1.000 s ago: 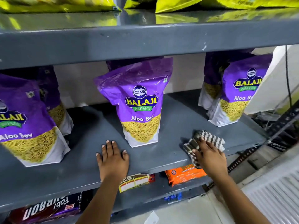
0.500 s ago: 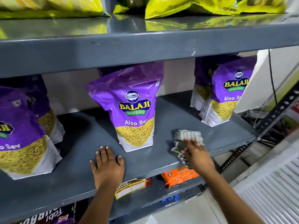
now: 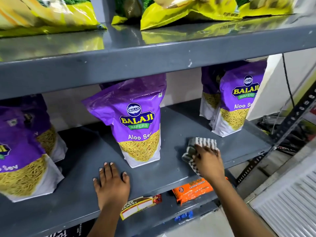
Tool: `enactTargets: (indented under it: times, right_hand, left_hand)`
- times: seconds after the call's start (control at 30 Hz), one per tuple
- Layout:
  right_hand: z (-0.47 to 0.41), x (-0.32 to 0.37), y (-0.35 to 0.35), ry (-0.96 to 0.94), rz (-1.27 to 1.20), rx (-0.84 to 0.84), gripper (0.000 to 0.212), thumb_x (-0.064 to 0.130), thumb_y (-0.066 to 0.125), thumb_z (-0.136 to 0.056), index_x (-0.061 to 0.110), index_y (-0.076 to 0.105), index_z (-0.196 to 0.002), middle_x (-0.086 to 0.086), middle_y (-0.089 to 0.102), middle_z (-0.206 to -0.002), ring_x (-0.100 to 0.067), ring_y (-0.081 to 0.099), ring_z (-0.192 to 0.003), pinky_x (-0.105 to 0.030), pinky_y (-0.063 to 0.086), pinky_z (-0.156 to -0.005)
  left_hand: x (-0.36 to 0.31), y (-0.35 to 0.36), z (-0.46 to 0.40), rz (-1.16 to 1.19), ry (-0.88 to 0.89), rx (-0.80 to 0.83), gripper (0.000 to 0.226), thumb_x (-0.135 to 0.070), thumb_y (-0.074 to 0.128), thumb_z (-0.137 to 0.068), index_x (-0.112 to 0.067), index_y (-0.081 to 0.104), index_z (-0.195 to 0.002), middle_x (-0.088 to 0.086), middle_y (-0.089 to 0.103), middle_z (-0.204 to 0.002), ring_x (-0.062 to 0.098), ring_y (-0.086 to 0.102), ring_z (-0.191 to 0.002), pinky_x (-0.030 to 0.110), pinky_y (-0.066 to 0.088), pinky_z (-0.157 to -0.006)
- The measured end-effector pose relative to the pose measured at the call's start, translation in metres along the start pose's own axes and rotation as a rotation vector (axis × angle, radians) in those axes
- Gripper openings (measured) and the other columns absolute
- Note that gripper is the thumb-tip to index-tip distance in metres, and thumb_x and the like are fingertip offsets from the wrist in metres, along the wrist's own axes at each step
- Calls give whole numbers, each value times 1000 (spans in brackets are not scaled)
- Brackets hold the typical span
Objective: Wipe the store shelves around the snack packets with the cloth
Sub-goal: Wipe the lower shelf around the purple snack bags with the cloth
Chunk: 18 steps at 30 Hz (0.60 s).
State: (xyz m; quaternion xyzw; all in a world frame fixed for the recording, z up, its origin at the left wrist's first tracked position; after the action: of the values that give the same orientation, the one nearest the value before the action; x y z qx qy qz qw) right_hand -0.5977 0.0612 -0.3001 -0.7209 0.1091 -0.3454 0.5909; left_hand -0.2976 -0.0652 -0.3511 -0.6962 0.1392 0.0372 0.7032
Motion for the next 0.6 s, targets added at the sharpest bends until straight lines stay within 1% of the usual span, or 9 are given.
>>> enactTargets:
  times: [0.07,0.13,0.2,0.3,0.4,0.43,0.5,0.53,0.6]
  right_hand:
    - [3,43,15,-192,-12,63,45,19,41,-86,25,43,-131,-11,51,-137,-25,38,-132,-39,22,-111]
    - [17,67,45,-306,14,210,45,18,43,-90,27,40,-134,-3,38,-148,-19,24,-141,-42,13,-116]
    - [6,58,40,-250,111,171,43,20,43,-91,26,38,-133,0,40,-147,-18,21,-142,-44,11,-117]
    - [-8,54,21,-216,126,37,40,17,45,-88,22,45,-128,-8,53,-137,-26,30,-137,-44,18,-114]
    - [1,71,47,-291,34,201,43,14,44,-90,24,41,-132,-3,41,-147,-20,20,-143,-46,11,-117]
    - [-5,66,49,-241,58,206,43,15,43,-90,24,38,-133,-3,40,-147,-19,17,-144,-47,8,-118]
    - [-24,53,34,-138,116,106,45,18,45,-89,22,36,-133,-5,42,-145,-22,18,-143,-47,10,-118]
    - [-31,53,31,-129,107,73,46,19,45,-88,21,34,-134,-7,42,-144,-24,19,-142,-45,12,-117]
    - [-34,68,42,-206,18,134,47,17,42,-91,22,32,-136,-10,37,-147,-24,20,-142,-43,14,-117]
  left_hand:
    - [1,2,0,-14,-4,12,61,-38,17,-93,-8,16,-146,11,15,-156,28,11,-144,49,8,-116]
    - [1,2,0,-9,-2,20,61,-39,19,-94,-9,13,-147,10,12,-157,27,9,-144,48,7,-116]
    - [0,3,-1,-23,-1,23,61,-40,17,-94,-10,11,-147,8,10,-158,25,7,-145,46,7,-116]
    - [0,3,-1,-26,-5,32,61,-40,18,-95,-11,8,-147,7,8,-158,24,5,-145,45,6,-117]
    - [1,2,-2,-18,-7,16,68,-43,9,-88,-10,11,-147,7,10,-158,25,7,-145,46,7,-116]
    - [1,2,-1,-18,-8,22,72,-43,6,-83,-10,12,-147,8,11,-157,25,7,-145,46,7,-116]
    - [0,2,-1,-5,-7,19,73,-43,7,-82,-10,12,-147,8,11,-157,26,7,-145,46,7,-116]
    - [0,2,-2,-6,-6,22,70,-42,8,-85,-10,12,-147,8,11,-157,26,7,-145,47,7,-116]
    - [2,4,-4,-14,-9,14,67,-41,10,-88,-10,12,-147,8,12,-157,26,8,-145,47,8,-116]
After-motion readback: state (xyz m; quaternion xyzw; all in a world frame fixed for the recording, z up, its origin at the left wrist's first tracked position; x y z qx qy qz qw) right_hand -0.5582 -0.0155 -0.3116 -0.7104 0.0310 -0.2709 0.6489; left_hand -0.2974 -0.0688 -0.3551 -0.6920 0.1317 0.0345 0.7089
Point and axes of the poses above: each hand's wrist, its own z-axis away from the middle knuckle, its own y-axis out of the palm, x = y × z, the point moved 10 cm from there along -z, towards the middle knuckle
